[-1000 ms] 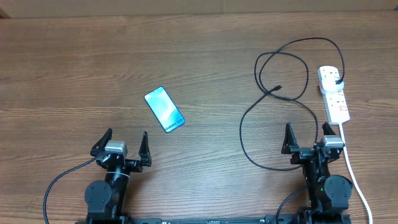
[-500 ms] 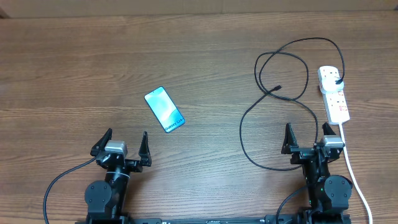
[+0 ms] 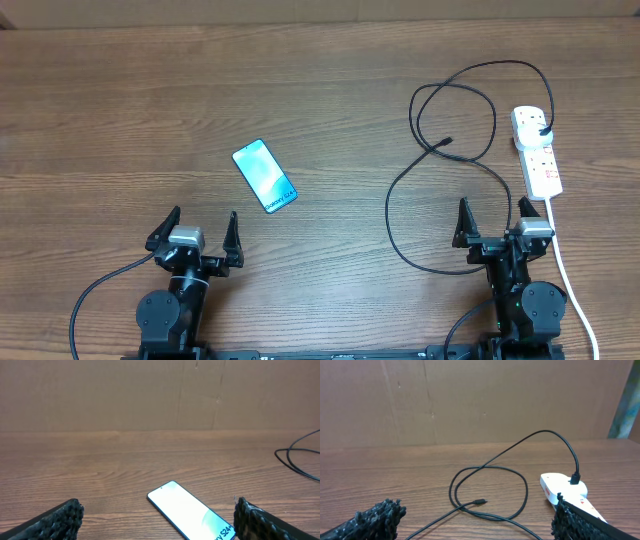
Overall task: Plug charger to phone and switch on socket
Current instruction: 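Open the left gripper and start moving it toward the phone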
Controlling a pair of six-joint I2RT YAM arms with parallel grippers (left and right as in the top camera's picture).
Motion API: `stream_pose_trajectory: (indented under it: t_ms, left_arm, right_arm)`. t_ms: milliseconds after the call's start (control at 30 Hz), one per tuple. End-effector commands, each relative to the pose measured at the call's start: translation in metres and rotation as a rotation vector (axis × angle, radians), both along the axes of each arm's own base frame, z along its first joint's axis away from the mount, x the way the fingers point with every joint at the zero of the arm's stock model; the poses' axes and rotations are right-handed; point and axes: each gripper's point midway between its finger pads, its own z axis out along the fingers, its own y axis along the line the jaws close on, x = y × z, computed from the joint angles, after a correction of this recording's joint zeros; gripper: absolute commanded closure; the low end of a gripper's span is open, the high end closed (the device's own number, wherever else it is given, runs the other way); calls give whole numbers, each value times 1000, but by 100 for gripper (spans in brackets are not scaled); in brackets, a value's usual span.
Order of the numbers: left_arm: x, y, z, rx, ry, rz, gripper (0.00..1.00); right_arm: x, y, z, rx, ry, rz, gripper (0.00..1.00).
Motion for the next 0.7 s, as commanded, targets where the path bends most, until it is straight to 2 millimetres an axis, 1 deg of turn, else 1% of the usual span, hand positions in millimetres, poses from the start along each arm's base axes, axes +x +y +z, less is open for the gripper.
stream_pose_trajectory:
  t_ms: [0, 100, 167, 333, 400, 433, 467, 500, 600, 667]
  left_arm:
    - [0, 4, -1, 22, -7, 15, 0]
    - [1, 4, 2, 22, -19, 16, 0]
    - [1, 4, 11, -4, -51, 18, 1]
    - [-2, 4, 46, -63, -156, 17, 0]
    - [-5, 4, 62, -65, -199, 16, 0]
    - [-8, 4, 77, -65, -242, 14, 0]
    - [-10, 4, 86, -66, -270, 13, 0]
    - [-14, 4, 102, -65, -316, 12, 0]
    - [-28, 4, 140, -58, -400, 11, 1]
    - [-32, 4, 152, -58, -422, 10, 0]
  right_arm:
    - [0, 2, -1, -2, -7, 7, 0]
    - [0, 2, -1, -2, -7, 7, 0]
    - [0, 2, -1, -2, -7, 7, 0]
    - [0, 2, -1, -2, -6, 7, 0]
    - [0, 2, -1, -2, -6, 7, 0]
    - [0, 2, -1, -2, -7, 7, 0]
    - [0, 2, -1, -2, -6, 7, 0]
    - [0, 2, -1, -2, -6, 7, 0]
    - [0, 2, -1, -2, -6, 7, 0]
    - [0, 2, -1, -2, -6, 7, 0]
